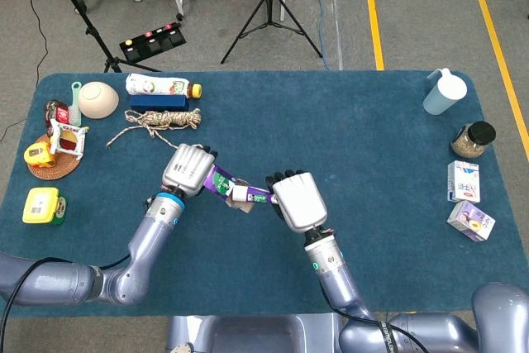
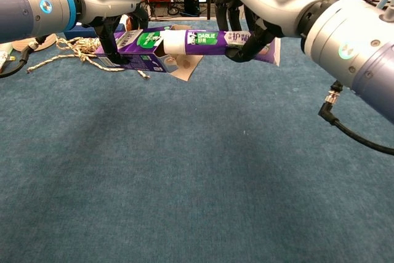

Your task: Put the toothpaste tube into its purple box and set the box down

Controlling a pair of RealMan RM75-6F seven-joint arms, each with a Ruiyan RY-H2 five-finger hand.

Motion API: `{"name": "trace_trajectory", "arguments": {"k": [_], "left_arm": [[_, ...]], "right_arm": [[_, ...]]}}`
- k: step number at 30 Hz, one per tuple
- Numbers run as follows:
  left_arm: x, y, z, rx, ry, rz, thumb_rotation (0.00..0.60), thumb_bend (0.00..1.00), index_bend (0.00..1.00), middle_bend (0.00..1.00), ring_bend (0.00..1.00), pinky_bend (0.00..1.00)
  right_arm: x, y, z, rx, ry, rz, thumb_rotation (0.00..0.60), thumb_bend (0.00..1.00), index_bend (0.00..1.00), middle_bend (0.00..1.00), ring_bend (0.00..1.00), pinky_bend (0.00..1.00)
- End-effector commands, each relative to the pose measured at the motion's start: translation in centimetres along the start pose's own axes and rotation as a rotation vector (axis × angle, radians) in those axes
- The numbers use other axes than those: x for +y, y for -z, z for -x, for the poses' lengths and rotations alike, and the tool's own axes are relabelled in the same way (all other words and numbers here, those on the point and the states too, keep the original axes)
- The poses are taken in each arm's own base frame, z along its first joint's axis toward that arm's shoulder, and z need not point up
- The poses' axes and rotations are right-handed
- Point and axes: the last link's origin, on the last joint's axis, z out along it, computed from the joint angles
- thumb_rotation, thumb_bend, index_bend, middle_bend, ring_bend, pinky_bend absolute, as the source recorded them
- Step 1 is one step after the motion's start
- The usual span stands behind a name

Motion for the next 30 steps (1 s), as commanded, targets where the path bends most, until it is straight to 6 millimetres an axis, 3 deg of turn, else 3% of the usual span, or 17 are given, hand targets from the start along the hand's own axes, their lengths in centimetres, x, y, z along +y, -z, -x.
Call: {"name": "trace_trajectory", "arguments": {"k": [1, 11, 22, 30], "left_arm": [[0.3, 0.0, 0.0, -0.002, 0.000, 0.003, 0.600, 0.32, 0.64, 0.59, 0.55, 0.78], [0.7, 0.1, -0.2, -0.012, -0.007, -0.010, 0.600, 0.32, 0.64, 0.59, 0.56, 0.79], [2.2, 0.0, 0.2, -0.041, 0.015, -0.010, 0.600, 0.32, 0.64, 0.59, 0.57, 0.80], [2.7, -0.2, 0.2, -0.027, 0.026, -0.003, 0.600, 0.32, 0.64, 0.59, 0.57, 0.80]], "right_arm": [[-0.6, 0.1, 0.3, 0.006, 0.044, 0.000, 0.600, 0.53, 0.62, 0.64, 0.60, 0.65], [-1.7, 0.2, 0.4, -0.011, 0.154, 0.041, 0.600, 0.53, 0.62, 0.65, 0.61, 0.67], [-3.4, 0.4, -0.2, -0.002, 0.401, 0.101, 0.600, 0.53, 0.63, 0.66, 0.62, 0.68], [-4.6, 0.7, 0.3, -0.026, 0.464, 0.080, 0.600, 0.54, 0.63, 0.66, 0.62, 0.68]]}}
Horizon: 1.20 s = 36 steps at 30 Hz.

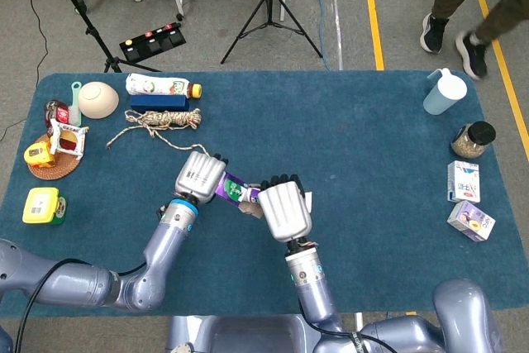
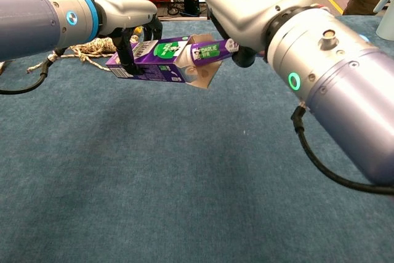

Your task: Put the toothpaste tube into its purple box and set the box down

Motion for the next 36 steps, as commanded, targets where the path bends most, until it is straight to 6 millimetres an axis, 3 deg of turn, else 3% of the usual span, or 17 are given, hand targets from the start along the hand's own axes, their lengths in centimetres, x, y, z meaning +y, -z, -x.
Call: {"name": "trace_trajectory", "arguments": {"k": [1, 30, 33, 36], "left_arm": [[0.1, -0.1, 0.0, 0.005, 0.006, 0.000, 0.600, 0.32, 0.64, 0.59, 0.57, 0.80], [1.6, -0.4, 0.2, 0.028, 0.196, 0.053, 0.600, 0.32, 0.63, 0.60, 0.58, 0.80], [1.7, -0.4, 0.3, 0.032, 0.207, 0.061, 0.600, 0.32, 0.64, 0.60, 0.58, 0.80], [1.9, -0.4, 0.6, 0.030, 0.237, 0.071, 0.600, 0.32, 0.64, 0.60, 0.58, 0.80]], "right_arm": [[-0.5, 0.2, 0.0, -0.005, 0.015, -0.014, 0.600, 0.54, 0.63, 0.66, 0.62, 0.68], [-2.2, -1.4, -0.1, 0.073, 0.082, -0.026, 0.600, 0.54, 0.63, 0.66, 0.62, 0.68], [-2.1, -1.5, -0.3, 0.082, 0.087, -0.021, 0.600, 0.54, 0.55, 0.65, 0.61, 0.68], [-1.9, -1.5, -0.5, 0.091, 0.091, -0.014, 0.600, 0.50, 0.38, 0.57, 0.58, 0.68]]}}
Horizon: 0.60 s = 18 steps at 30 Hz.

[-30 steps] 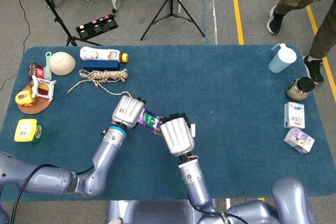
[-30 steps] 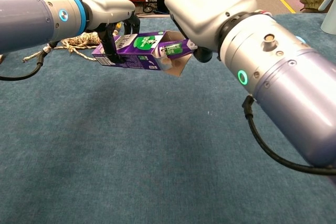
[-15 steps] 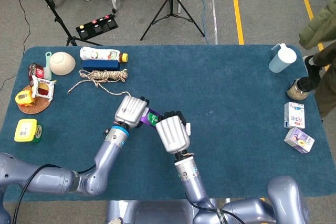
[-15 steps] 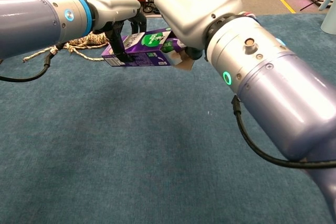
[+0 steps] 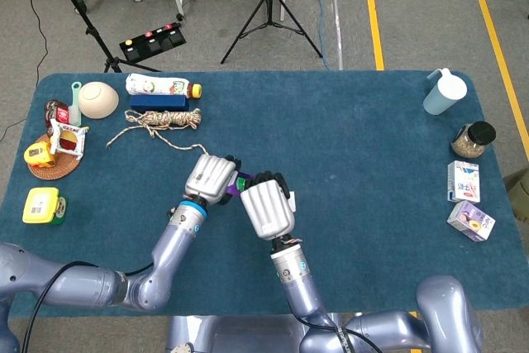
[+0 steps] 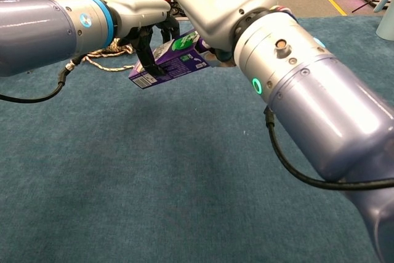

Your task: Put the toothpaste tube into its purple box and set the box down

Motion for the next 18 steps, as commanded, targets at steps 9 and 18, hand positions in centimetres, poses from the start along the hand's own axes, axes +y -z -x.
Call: {"name": "trace_trajectory", "arguments": {"k": [9, 18], "left_arm": [[0.0, 0.1, 0.9, -0.005, 0.144, 0.046, 0.600, 0.32, 0.64, 0.60, 0.58, 0.80], [0.3, 0.0, 1.0, 0.071, 0.304, 0.142, 0.600, 0.32, 0.64, 0.60, 0.58, 0.80]], "right_arm": [[1.5, -0.4, -2.2, 0.085, 0.016, 0.037, 0.600, 0.20, 0.06, 0.20, 0.34, 0.59], [3.8, -1.1, -4.0, 0.151, 0.053, 0.094, 0.600, 0.17, 0.05, 0.06, 0.16, 0.43]]}}
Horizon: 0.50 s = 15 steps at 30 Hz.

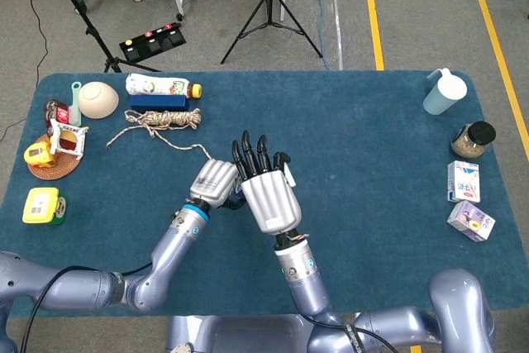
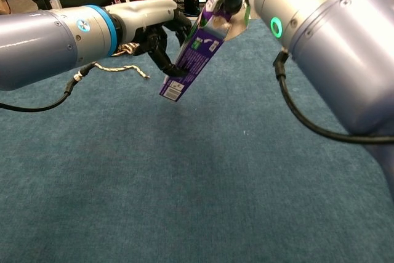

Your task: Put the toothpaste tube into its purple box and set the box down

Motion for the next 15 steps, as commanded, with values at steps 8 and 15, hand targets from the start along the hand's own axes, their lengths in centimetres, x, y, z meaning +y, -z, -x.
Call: {"name": "trace_trajectory", "arguments": {"k": [8, 15], "left_arm": [[0.1, 0.1, -0.7, 0.111, 0.146, 0.108, 0.600, 0.32, 0.64, 0.60, 0.58, 0.80], [-0.3, -0.3, -0.8, 0.136, 0.195, 0.104, 0.600, 0.32, 0.64, 0.60, 0.58, 0.80]], "right_arm": [[3.1, -1.7, -0.4, 0.066, 0.104, 0.117, 0.600, 0.19, 0.05, 0.07, 0.16, 0.42], [4.7, -1.8, 0.4, -0.013, 0.191, 0.168, 0.600, 0.21, 0.05, 0.08, 0.16, 0.41]]}}
